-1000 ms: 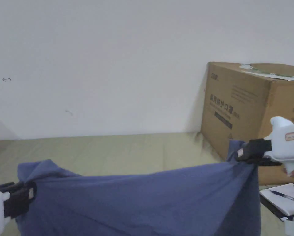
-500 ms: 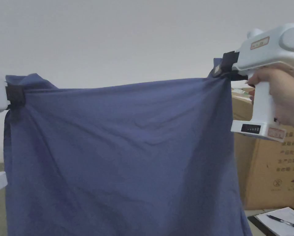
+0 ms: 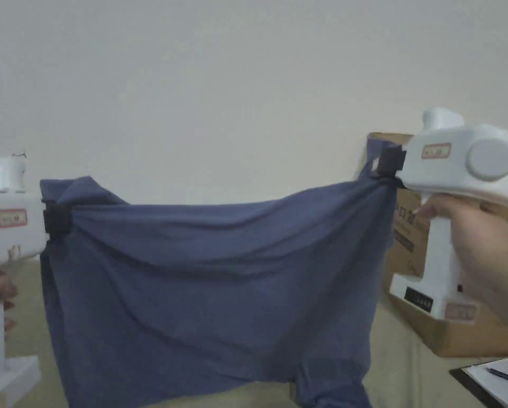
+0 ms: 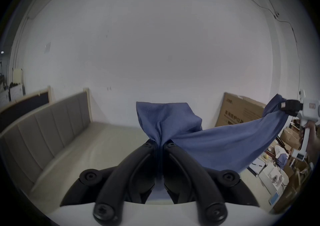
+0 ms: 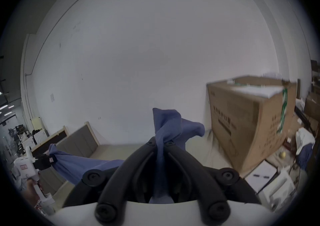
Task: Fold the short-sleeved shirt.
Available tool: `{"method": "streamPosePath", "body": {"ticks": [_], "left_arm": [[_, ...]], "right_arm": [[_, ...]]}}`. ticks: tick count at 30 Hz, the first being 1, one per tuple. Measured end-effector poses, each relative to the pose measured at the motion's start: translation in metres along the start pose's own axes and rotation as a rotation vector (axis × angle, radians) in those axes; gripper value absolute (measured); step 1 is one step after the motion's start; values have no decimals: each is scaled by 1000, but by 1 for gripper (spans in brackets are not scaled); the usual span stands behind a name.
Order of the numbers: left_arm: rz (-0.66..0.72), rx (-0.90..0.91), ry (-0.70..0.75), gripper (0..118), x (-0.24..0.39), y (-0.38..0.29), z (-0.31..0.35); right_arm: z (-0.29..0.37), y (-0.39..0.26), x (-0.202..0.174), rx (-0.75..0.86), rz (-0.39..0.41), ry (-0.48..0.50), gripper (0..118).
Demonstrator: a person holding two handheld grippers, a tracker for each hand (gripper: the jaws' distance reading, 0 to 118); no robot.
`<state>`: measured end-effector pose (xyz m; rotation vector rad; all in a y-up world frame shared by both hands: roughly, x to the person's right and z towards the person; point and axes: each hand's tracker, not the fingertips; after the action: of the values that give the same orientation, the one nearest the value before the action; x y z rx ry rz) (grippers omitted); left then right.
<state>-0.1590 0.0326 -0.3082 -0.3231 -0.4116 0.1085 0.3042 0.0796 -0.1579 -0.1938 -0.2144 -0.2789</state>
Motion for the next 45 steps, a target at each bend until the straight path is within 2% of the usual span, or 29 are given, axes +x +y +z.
{"method": "streamPosePath", "body": {"ticks": [1, 5, 8, 10, 13, 15, 17, 23, 25, 26, 27, 28, 29, 30, 32, 34, 36, 40, 41, 42, 43, 44, 45], "left_arm": [[11, -28, -14, 6, -1, -26, 4], [76, -211, -90, 6, -7, -120, 18], [116, -355, -145, 6, -7, -191, 42], [97, -445, -149, 6, -11, -227, 58], [54, -518, -119, 6, -12, -268, 87], [93, -584, -118, 6, -15, -285, 101], [172, -621, -112, 6, -20, -295, 115], [86, -712, -36, 6, -25, -313, 109], [73, -724, -4, 7, -22, -317, 101], [72, -723, 11, 12, -21, -319, 98], [61, -728, 43, 28, -21, -320, 97], [41, -720, 82, 58, -19, -321, 98], [27, -707, 117, 103, -21, -320, 98], [16, -678, 126, 118, -20, -318, 103], [8, -577, 99, 115, -18, -302, 118], [7, -554, 116, 115, -5, -280, 137], [20, -472, 89, 115, 3, -257, 155], [67, -370, -26, 113, 0, -239, 174], [94, -318, -93, 102, 6, -235, 184], [119, -261, -131, 80, 9, -234, 192], [135, -193, -148, 44, 14, -235, 201], [118, -163, -138, 0, 19, -237, 205], [92, -157, -104, 0, 23, -241, 206]], "right_arm": [[6, -29, 11, -17, -22, 24, 3], [38, -132, 40, -133, 14, 12, 3], [72, -206, 65, -257, -85, 11, 3], [95, -245, 79, -345, -120, -11, 3], [130, -294, 96, -456, -79, -70, 3], [149, -317, 102, -530, -75, -98, 3], [167, -336, 103, -594, -108, -114, 3], [157, -358, 109, -680, -105, -219, 4], [144, -368, 115, -735, -123, -264, 10], [139, -371, 116, -740, -126, -286, 26], [135, -372, 116, -754, -121, -285, 49], [135, -373, 114, -765, -122, -291, 83], [136, -371, 113, -765, -118, -290, 113], [145, -365, 109, -710, -98, -284, 117], [163, -346, 93, -598, -56, -273, 111], [179, -326, 79, -534, -8, -276, 111], [184, -306, 70, -482, 21, -239, 112], [223, -269, 19, -281, 49, -56, 110], [233, -265, 5, -220, 66, -9, 106], [239, -262, -5, -187, 81, 21, 95], [247, -261, -18, -138, 100, 46, 64], [243, -272, -17, -110, 96, 64, 0], [240, -275, -21, -104, 115, 51, 0]]}}
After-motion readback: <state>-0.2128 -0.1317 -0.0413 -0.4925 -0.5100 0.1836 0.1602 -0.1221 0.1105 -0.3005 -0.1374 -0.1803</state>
